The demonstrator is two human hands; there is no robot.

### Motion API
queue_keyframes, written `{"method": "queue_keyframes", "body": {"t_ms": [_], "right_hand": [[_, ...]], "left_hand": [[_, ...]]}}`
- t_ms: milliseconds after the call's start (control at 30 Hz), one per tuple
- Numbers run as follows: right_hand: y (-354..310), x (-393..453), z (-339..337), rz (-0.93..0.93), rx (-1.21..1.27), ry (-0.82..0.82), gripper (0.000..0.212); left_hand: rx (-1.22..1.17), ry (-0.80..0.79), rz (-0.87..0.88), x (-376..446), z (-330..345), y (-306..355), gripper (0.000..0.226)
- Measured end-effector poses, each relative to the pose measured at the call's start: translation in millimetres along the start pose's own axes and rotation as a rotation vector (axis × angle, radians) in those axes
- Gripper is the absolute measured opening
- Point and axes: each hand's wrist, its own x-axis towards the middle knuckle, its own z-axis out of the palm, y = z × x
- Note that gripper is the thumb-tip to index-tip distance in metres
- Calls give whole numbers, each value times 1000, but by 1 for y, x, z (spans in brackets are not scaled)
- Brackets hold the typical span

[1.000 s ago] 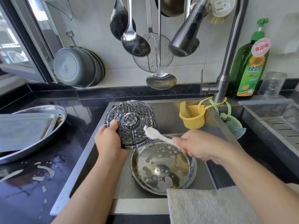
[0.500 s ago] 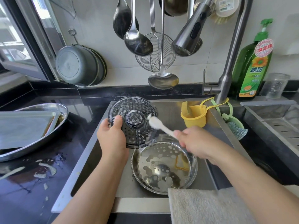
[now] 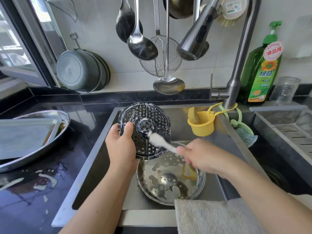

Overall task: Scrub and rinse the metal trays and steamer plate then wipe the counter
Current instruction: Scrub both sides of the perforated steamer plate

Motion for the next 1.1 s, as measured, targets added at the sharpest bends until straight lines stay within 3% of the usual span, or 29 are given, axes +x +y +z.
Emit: {"method": "queue_keyframes", "body": {"t_ms": [67,233,400,600,767,900,1100], "right_hand": [[-3,-1,2,9,-8,-23,50],[8,4,-17,69,16,135,51],[1,5,-15,4,96,208,51],[12,3,-12,72,63,90,51],[4,9,-9,21,97,225,54],[11,6,-19,46,105,252,52],[5,8,-16,3,128,242,53]], "left_hand": [[-38,5,-13,1,-1,2,13],[-5,-43,28,1,-3,3,13],[140,-216,80,-6,1,-2,12],[24,-74,63,1,-2,-2,10],[138,-212,105,-6,2,-6,12],[68,-185,101,-4,0,-3,15],[184,-275,167,-8,1,-5,9]]}}
